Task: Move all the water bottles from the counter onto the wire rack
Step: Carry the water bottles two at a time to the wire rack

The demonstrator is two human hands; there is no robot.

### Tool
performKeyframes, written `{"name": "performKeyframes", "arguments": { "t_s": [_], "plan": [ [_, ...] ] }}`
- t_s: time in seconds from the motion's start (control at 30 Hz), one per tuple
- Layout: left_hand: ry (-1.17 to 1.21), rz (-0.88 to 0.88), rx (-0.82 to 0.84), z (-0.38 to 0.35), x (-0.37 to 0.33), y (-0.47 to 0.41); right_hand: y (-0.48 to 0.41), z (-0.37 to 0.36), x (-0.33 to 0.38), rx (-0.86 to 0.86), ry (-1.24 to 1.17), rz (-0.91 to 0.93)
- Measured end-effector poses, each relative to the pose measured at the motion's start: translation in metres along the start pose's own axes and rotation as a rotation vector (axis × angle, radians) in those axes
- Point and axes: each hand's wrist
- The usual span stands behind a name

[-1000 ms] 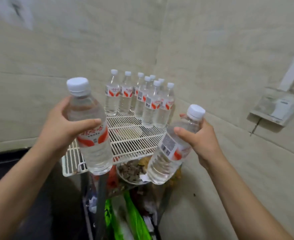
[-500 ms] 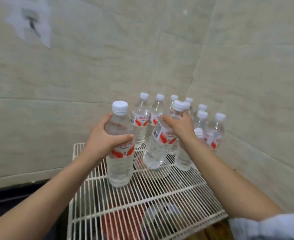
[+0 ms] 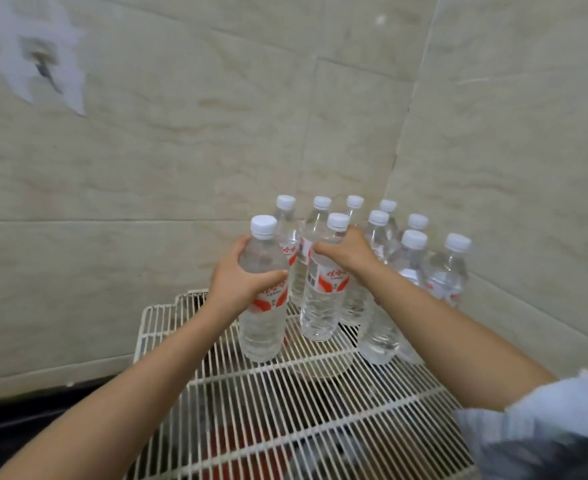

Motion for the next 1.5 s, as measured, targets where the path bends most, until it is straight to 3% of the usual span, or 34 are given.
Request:
{"name": "performKeyframes", "arguments": {
  "t_s": [0.2,0.4,0.6,0.73,1.07,1.3,1.5],
  "plan": [
    [-0.042,-0.023,-0.027,-0.032,0.005,-0.017,0.036,0.002,-0.024,-0.11,0.072,0.023],
    [-0.134,-0.006,0.011,-0.053,0.011,-0.036,0.103,0.018,-0.056,0.049,0.027,0.056],
    [-0.145,-0.033,0.123,-0.055,0.009,-0.033,0.127,0.038,-0.083,0.049,-0.023,0.096],
    [-0.181,0.056,0.127,-0.05,0.012,-0.014,0.135,0.039,-0.104,0.079,-0.027,0.073],
    [-0.37,0.275,-0.093,0.031,0.027,0.102,0.167,-0.009,-0.119,0.285,0.142,0.151],
    [-0.414,0.249,-0.394,0.121,-0.001,0.217,0.246,-0.078,-0.073,0.478,0.534,0.522],
    [-0.456,0.257,-0.568,0.191,-0.025,0.309,0.309,-0.122,-0.036,0.487,0.601,0.612]
  ]
}}
Point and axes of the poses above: each hand's wrist, its own y-axis away from the middle knuckle, its own z-axis out of the back of the hand, x = y × z, and after that the axes turned 13 degrees about -z, right-handed
